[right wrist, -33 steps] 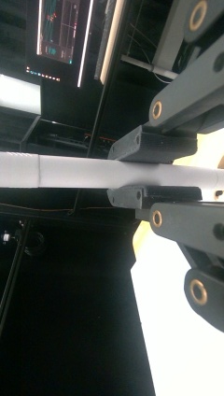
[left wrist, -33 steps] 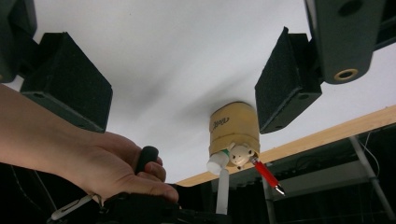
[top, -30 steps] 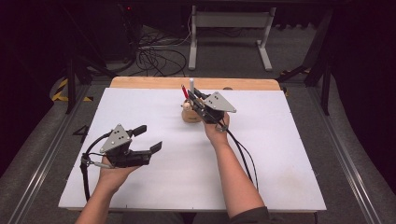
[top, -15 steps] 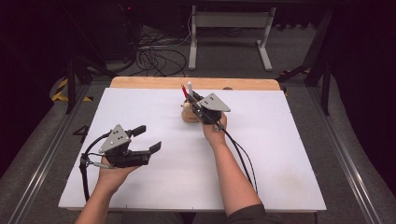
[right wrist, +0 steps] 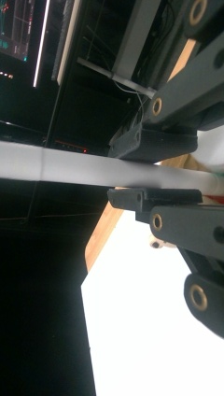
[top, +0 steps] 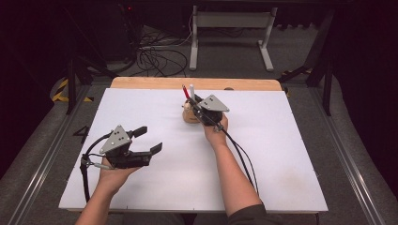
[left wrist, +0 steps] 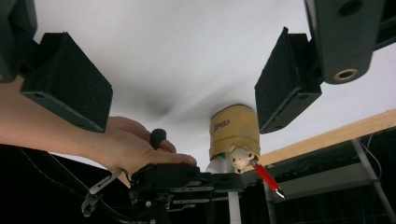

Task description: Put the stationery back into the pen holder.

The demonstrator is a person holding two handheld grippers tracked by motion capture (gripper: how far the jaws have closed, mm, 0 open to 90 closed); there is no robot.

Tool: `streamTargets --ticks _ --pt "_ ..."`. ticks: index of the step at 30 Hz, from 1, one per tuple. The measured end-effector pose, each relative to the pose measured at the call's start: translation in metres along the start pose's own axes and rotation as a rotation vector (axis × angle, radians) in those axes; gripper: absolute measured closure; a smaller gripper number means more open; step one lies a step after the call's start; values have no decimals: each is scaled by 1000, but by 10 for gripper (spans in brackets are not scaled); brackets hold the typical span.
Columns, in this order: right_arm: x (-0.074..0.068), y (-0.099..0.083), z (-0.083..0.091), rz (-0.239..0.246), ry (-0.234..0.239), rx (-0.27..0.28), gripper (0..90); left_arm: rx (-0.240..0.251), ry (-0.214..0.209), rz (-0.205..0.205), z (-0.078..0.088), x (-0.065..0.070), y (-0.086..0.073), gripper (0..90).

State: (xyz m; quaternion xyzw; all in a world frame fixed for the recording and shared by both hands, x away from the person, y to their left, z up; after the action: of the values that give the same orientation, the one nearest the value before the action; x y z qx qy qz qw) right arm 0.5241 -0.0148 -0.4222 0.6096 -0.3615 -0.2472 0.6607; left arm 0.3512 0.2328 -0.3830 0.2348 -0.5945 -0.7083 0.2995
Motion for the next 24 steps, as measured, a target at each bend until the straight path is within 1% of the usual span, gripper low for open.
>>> streamTargets --ticks 5,14,16,18,21,24 --pt "2 2 1 -2 2 -1 646 1 2 3 1 -1 0 203" --pt "1 7 6 -21 14 9 589 0 6 0 1 -2 0 203" --pt "1 8 7 -24 11 9 562 3 7 5 1 -2 0 203" --pt "1 10 8 -38 10 13 526 2 7 4 1 -2 -1 203" --pt "1 11 12 -56 13 19 505 3 9 5 2 -3 -1 202" --pt "3 12 16 -70 10 23 458 5 11 8 3 -3 -1 202"
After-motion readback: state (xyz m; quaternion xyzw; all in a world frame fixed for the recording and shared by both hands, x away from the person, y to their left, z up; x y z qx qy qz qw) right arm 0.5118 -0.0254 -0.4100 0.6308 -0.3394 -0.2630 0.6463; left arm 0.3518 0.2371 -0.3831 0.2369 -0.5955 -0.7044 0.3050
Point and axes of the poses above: each handheld gripper's, and its own axes: z roughly backward along the jaws, y roughly out of its top, x roughly to its right, the point moved 2 cm from there along -z, roughly forward along the jaws, and after that the axes turned 7 degrees about x, right-handed, at the moved point
